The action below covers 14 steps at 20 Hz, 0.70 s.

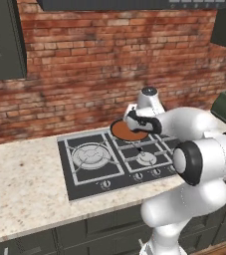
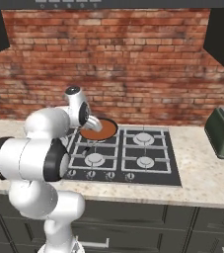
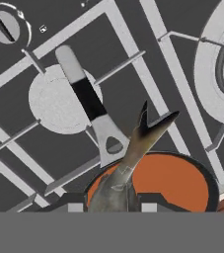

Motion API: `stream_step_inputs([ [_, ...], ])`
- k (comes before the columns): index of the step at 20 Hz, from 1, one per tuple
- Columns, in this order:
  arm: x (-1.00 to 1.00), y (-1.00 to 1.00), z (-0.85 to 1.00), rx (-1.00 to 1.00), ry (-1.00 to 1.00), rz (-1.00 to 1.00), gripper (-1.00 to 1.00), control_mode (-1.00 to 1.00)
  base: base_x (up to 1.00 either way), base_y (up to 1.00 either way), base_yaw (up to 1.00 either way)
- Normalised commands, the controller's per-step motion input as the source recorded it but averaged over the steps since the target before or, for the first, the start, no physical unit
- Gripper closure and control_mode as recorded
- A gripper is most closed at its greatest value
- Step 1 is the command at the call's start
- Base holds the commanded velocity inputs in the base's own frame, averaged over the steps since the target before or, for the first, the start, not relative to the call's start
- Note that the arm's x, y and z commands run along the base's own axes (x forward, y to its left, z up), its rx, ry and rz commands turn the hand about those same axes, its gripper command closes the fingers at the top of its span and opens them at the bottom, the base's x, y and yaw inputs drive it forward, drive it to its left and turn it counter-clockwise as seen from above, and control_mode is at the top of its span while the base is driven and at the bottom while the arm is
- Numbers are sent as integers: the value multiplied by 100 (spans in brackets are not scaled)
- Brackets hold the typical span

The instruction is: Retrieve the fish from the fridge and place it on the saucepan with marinade on the stove.

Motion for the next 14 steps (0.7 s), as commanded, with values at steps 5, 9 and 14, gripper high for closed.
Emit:
stream_step_inputs([
  [5, 40, 0, -6, 0, 1, 0, 100, -100, 0, 0, 0],
  [9, 40, 0, -13, 0, 1, 0, 100, -100, 0, 0, 0],
  [14, 37, 0, -19, 0, 4, 0, 100, -100, 0, 0, 0],
])
